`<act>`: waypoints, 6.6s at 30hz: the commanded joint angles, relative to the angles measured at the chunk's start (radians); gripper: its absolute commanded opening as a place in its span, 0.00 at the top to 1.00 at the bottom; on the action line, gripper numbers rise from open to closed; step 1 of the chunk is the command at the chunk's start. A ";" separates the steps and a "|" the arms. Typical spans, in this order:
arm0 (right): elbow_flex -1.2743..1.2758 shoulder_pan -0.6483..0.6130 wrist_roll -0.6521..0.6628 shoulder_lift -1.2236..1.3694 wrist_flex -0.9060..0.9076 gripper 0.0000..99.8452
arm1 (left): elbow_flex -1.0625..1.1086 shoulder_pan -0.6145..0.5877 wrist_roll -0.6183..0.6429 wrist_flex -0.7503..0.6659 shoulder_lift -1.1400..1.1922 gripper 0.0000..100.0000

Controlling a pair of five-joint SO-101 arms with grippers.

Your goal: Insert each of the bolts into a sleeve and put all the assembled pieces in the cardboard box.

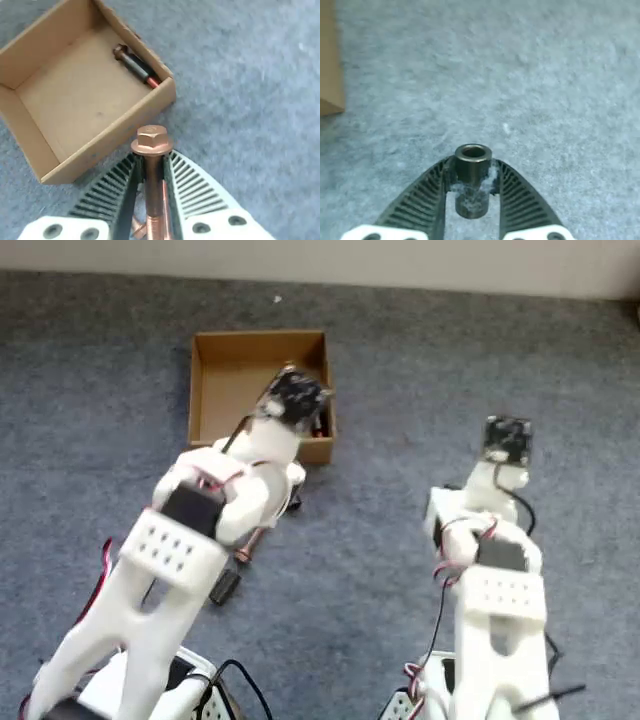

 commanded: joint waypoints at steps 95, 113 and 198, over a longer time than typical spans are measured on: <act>0.168 -0.688 0.066 -0.628 -0.249 0.99 | 0.572 0.091 0.371 -0.373 -0.954 0.99; 0.176 -0.636 0.061 -0.630 -0.271 0.99 | 0.506 0.084 0.368 -0.163 -0.954 0.80; -0.792 -0.492 0.120 0.967 -0.656 0.99 | 0.952 -0.507 -0.118 -0.012 -0.954 0.99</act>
